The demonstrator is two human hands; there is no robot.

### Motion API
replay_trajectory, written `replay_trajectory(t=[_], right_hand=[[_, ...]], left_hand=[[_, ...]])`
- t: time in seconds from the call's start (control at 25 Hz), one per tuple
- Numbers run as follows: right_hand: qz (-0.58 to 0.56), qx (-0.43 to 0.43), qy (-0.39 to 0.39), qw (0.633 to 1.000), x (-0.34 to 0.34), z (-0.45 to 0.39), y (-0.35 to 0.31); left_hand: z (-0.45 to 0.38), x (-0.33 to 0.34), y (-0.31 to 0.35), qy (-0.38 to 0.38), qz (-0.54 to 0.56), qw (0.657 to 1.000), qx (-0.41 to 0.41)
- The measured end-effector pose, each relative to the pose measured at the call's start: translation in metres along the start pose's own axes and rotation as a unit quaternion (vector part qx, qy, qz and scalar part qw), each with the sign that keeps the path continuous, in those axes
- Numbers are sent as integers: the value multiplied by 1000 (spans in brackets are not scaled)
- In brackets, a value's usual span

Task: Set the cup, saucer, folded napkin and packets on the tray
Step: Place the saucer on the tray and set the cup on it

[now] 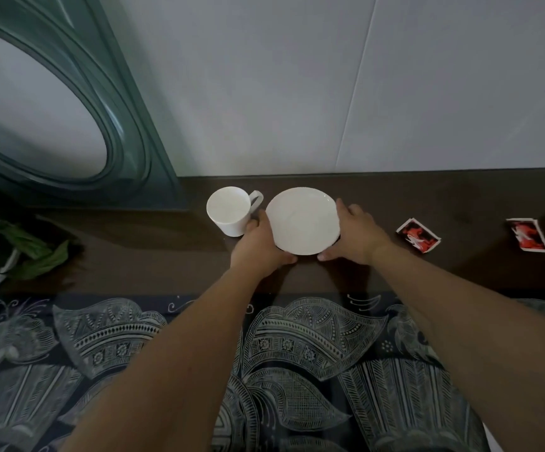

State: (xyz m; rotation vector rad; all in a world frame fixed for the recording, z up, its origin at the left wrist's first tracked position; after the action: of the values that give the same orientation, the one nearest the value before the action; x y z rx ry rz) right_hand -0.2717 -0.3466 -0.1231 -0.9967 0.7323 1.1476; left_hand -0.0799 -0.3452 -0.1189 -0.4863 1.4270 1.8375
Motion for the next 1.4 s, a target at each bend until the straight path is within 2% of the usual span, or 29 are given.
replay_trajectory(t=[0.24, 0.44, 0.88, 1.12, 1.28, 1.4], right_hand=[[-51, 12, 26, 998, 0, 11, 1], [-93, 27, 52, 994, -3, 64, 3], [-83, -25, 97, 992, -18, 239, -47], [-76, -23, 122, 989, 1, 312, -81], [-93, -22, 121, 988, 37, 350, -103], [-85, -8, 115, 990, 70, 375, -120]], left_hand=[[14, 0, 9, 9, 15, 1000, -2], [49, -5, 22, -2, -4, 1000, 0], [234, -49, 38, 39, 27, 999, 3], [310, -68, 14, 64, -8, 998, 24], [349, -62, -29, 72, -77, 994, 11], [373, -54, -64, 65, -81, 995, 10]])
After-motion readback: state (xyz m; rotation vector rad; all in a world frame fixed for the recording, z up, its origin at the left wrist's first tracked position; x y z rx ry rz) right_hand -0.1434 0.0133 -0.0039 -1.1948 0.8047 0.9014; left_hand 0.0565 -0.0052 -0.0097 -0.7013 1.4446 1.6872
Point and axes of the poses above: each hand's wrist, its own z-axis away from the middle knuckle, its own x-axis out of the palm, y = z × x, the point moved 7 cm from there along -z, towards the middle knuckle, and after that the axes turned 8 degrees about z, right-handed, at the moved point
